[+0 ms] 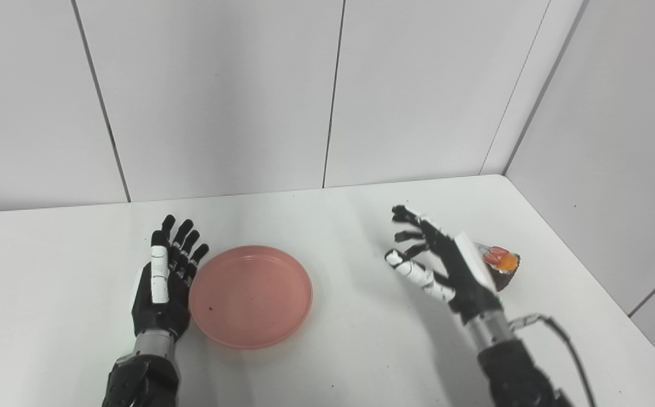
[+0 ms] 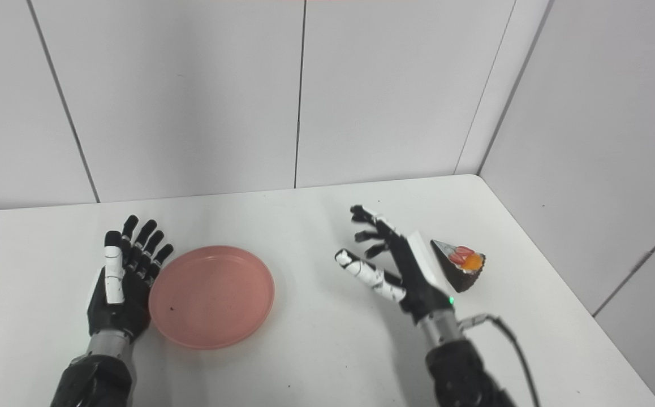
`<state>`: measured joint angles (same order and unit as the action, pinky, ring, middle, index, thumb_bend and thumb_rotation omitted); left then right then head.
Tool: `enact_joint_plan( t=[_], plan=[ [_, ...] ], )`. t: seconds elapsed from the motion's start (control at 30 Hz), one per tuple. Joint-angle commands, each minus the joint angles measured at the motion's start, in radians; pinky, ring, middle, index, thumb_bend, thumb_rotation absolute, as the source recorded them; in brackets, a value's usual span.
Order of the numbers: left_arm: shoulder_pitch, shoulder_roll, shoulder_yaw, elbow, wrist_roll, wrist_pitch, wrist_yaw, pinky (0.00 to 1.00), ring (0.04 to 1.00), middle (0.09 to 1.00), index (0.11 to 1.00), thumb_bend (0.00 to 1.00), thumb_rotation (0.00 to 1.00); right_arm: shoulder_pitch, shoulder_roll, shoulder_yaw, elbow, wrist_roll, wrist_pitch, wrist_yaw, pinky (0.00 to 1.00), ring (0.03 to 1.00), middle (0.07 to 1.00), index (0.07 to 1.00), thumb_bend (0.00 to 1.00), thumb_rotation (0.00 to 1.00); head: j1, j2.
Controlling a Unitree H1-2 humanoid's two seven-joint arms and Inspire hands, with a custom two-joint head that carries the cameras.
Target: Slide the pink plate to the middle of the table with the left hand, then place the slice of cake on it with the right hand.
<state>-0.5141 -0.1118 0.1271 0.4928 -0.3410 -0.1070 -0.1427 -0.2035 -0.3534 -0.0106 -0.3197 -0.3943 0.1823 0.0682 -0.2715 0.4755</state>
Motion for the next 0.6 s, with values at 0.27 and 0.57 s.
enact_joint_plan(
  t=[0.27, 0.57],
  plan=[
    [-0.006, -0.013, 0.001, 0.037, 0.005, -0.018, 0.008, 0.88, 0.939, 0.918, 1.0, 0.84, 0.81, -0.152, -0.205, -0.041, -0.224, -0.183, 0.279, 0.224, 0.62, 0.774, 0.847, 0.838, 0.9, 0.57, 0.013, -0.004],
    [-0.005, -0.015, 0.004, 0.037, -0.001, -0.018, 0.006, 0.89, 0.939, 0.915, 1.0, 0.83, 0.81, -0.222, -0.308, -0.093, -0.112, -0.338, 0.287, 0.339, 0.62, 0.821, 0.887, 0.84, 1.0, 0.55, 0.015, -0.009]
  ],
)
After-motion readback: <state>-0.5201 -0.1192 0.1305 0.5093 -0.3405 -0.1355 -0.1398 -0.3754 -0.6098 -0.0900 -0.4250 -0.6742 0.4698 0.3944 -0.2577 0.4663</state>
